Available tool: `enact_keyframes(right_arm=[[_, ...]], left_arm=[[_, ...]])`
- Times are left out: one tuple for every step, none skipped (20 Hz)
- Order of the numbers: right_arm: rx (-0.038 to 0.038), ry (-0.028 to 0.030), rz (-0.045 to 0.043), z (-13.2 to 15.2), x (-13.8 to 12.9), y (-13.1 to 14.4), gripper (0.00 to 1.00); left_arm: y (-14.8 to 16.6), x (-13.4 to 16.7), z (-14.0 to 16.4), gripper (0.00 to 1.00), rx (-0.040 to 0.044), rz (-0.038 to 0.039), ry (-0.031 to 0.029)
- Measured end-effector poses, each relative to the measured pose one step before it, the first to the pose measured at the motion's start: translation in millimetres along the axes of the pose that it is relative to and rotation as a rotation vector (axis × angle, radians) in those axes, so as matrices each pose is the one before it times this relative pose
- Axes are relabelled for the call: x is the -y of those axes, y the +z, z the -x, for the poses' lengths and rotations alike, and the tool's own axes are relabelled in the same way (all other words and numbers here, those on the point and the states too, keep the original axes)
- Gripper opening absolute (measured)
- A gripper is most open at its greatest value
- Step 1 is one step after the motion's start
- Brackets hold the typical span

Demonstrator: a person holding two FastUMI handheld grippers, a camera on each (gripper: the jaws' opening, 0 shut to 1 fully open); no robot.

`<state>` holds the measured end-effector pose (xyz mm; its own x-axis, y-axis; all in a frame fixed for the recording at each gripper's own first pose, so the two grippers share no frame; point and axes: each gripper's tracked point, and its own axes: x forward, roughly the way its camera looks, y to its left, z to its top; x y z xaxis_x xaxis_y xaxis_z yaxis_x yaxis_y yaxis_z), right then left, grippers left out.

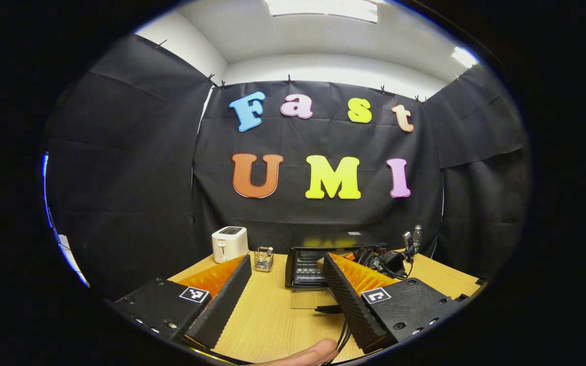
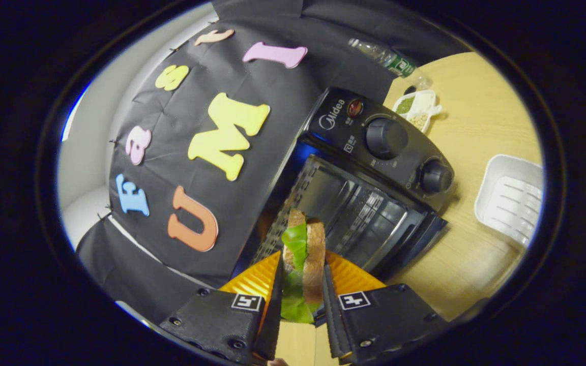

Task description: Open the electric oven with the left hand, put the food in, and close the electric oven.

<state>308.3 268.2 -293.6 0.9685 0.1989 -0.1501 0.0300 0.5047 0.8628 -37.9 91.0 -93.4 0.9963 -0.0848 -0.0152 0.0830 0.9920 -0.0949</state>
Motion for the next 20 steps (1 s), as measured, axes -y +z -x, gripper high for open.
enact_keyframes(right_arm=[[0.00806, -0.01759, -0.00166, -14.13, 5.69, -3.48, 0.31], [-0.00539, -0.01318, -0.0197, -12.99, 7.83, -3.84, 0.31], [-0.01086, -0.01067, -0.01252, -8.27, 4.6, -4.37, 0.41], [0.03146, 0.00077, -0.01812, -6.19, 4.26, 4.58, 0.42], [0.00919, -0.00366, -0.00129, -3.93, 2.15, 2.19, 0.42], [0.00104, 0.00273, 0.01401, -2.73, 3.3, 0.06, 0.42], [0.00157, -0.00178, 0.0032, 0.25, 1.9, -0.37, 0.34], [0.00685, -0.00407, 0.00236, -1.27, 1.33, -0.63, 0.36], [0.0022, -0.0023, 0.00391, 0.82, -2.33, 0.0, 0.46], [-0.00019, -0.0069, 0.01595, -0.33, 0.26, -0.44, 0.48], [-0.00152, -0.00106, 0.01859, -1.04, 1.06, -0.2, 0.48], [-0.00194, 0.00012, 0.01286, -1.11, 0.73, -0.49, 0.49], [0.0058, -0.00171, -0.00222, 1.36, 0.78, 0.02, 0.5], [0.00973, -0.0038, -0.00688, -0.12, 0.6, 1.13, 0.4], [0.00805, -0.00477, 0.00029, -0.18, 3.08, 0.57, 0.42], [0.00292, -0.00242, 0.0208, -0.15, 1.27, -0.89, 0.51], [0.00004, -0.00989, 0.04648, -1.75, 4.2, -2.05, 0.64], [-0.0014, -0.01252, 0.06305, -1.48, 4.32, -2.26, 0.64], [-0.00528, -0.00219, 0.07309, 2.31, 1.81, -3.44, 0.73], [-0.01096, -0.0156, 0.08406, 4.17, 3.79, -4.56, 0.83]], left_arm=[[-1.25, -3.23, -0.53, 0.93, -0.00031, 0.00655, 0.00161], [0.69, -2.7, -1.61, 0.93, 0.00045, 0.00788, -0.00189], [0.63, 1.2, -2.68, 0.93, -0.00046, 0.00499, -0.00905], [-1.63, -0.23, 0.09, 0.93, -0.00999, 0.00566, -0.00526], [-3.07, -1.32, -1.41, 0.93, -0.00945, 0.00313, -0.00204], [-3.29, -0.53, -1.76, 0.93, -0.00981, -0.00174, -0.00481], [-0.68, 0.53, -0.91, 0.93, -0.00328, -0.00289, -0.00296], [-1.6, 0.85, -1.41, 0.93, -0.00246, -0.00021, -0.00426], [-1.95, 0.55, -0.43, 0.93, -0.00506, 0.0025, -0.00502], [-2.14, 1.02, -1.64, 0.93, -0.00666, 0.00363, -0.00347], [-2.99, 0.26, -3.12, 0.93, -0.00534, 0.00237, -0.00296], [-1.64, 1.02, -0.22, 0.93, -0.00525, 0.00277, -0.00284], [-2.32, 0.35, -2.23, 0.93, -0.00325, 0.00236, -0.00228], [-1.42, 0.63, -0.34, 0.93, -0.00665, -0.00109, -0.00452], [-2.29, 1.61, 0.81, 0.93, -0.00644, -0.00393, -0.00267], [-2.2, 0.59, -1.22, 0.93, -0.00422, -0.00548, -0.00032], [-0.55, 1.37, 0.99, 0.93, -0.00426, -0.0085, -0.00279], [-0.3, -0.13, 1.86, 0.93, -0.00048, -0.00845, -0.00044], [-0.65, -0.2, -0.4, 0.93, 0.00218, -0.00707, 0.00112], [-0.15, 0.38, -0.34, 0.93, -0.00095, -0.00445, -0.00059]])
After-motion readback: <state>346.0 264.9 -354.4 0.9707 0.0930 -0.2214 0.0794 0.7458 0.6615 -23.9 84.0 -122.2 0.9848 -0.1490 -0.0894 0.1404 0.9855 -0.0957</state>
